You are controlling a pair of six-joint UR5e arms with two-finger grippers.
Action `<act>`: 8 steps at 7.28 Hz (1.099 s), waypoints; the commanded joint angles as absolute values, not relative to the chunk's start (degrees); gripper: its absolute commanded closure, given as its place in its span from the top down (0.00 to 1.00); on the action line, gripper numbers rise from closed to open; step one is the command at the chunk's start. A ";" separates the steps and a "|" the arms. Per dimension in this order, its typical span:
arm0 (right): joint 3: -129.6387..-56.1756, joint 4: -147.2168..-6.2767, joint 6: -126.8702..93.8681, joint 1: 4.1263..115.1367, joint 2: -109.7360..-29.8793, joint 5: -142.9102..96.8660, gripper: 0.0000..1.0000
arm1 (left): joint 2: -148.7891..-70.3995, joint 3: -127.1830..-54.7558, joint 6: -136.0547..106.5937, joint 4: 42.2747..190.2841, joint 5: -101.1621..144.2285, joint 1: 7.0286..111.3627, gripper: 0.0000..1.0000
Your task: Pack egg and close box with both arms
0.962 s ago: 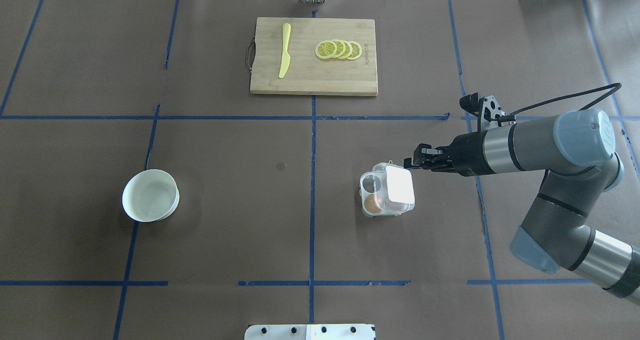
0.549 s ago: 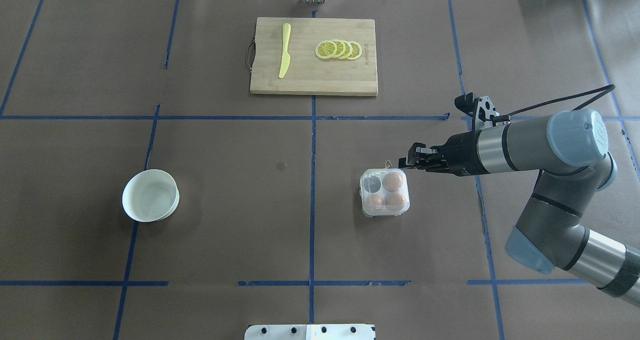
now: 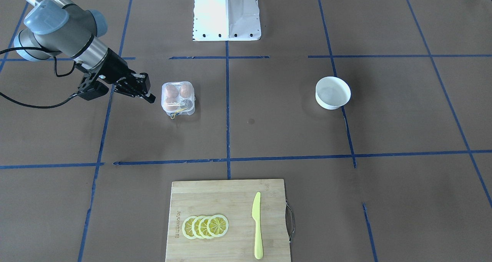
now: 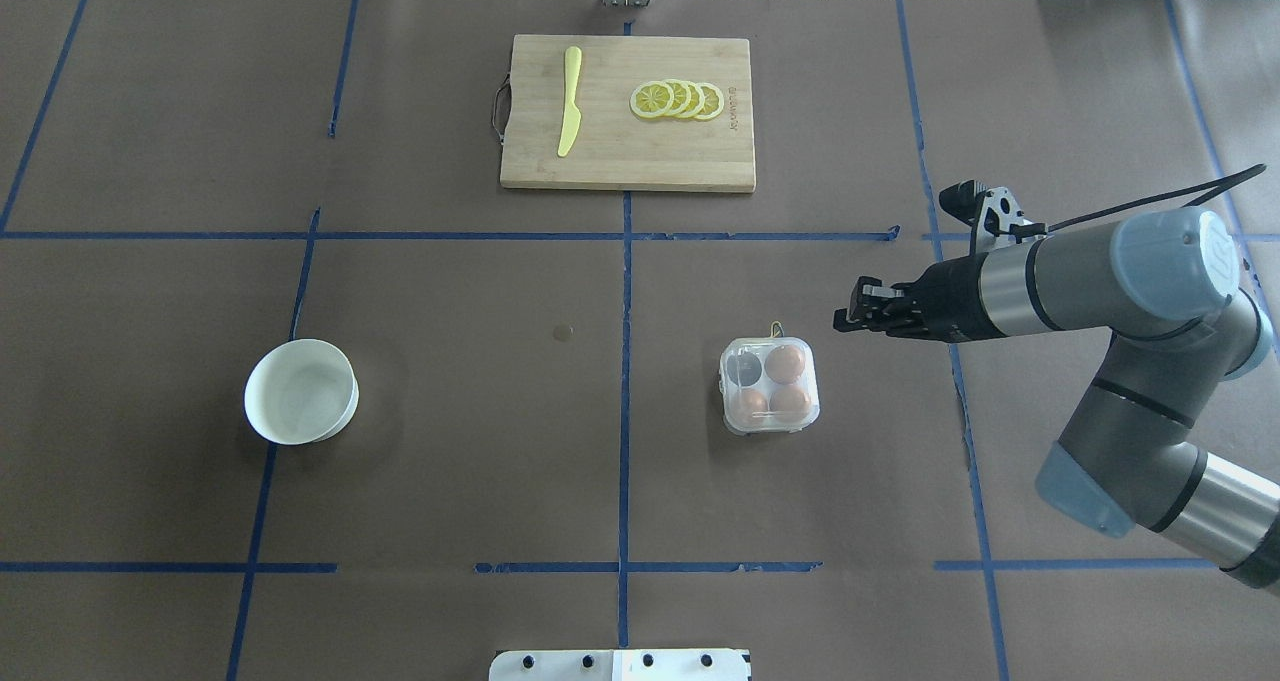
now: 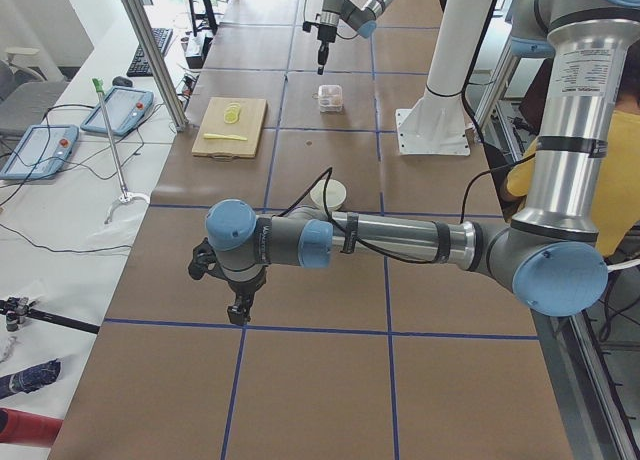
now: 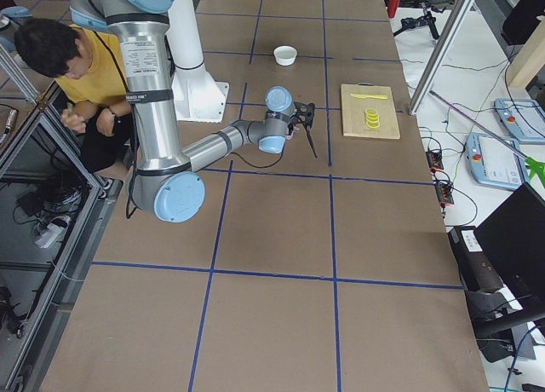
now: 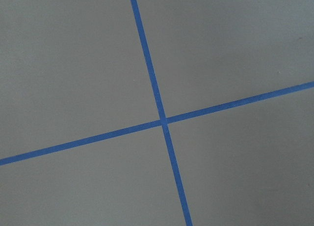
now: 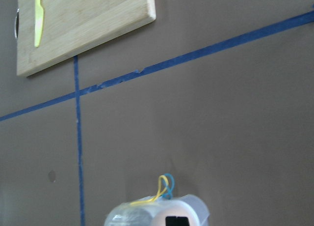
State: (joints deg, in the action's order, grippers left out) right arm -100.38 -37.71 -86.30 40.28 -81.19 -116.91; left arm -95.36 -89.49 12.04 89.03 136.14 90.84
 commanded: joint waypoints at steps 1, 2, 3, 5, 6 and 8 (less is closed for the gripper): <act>-100.37 -45.49 -75.85 46.12 -85.67 -118.56 0.00 | -95.36 -89.21 12.04 89.03 136.14 90.79 1.00; -100.28 -50.23 -66.37 49.71 -88.22 -118.83 0.00 | -95.36 -89.12 12.04 89.03 136.14 90.88 1.00; -100.37 -56.62 -57.22 54.62 -89.63 -120.39 0.00 | -95.19 -89.21 12.04 88.95 136.14 90.88 1.00; -100.37 -67.54 -34.12 64.20 -92.53 -121.28 1.00 | -95.01 -89.30 12.13 89.03 136.14 90.88 1.00; -100.46 -72.72 -24.62 70.25 -93.59 -124.60 1.00 | -94.84 -89.47 12.13 88.95 136.06 90.88 1.00; -100.55 -84.23 -7.98 81.51 -94.39 -127.00 1.00 | -94.75 -89.38 12.22 88.95 136.05 90.88 1.00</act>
State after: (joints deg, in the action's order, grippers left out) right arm -100.50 -76.84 -18.57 74.44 -93.85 -125.58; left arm -94.84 -89.38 12.18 88.96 136.07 90.88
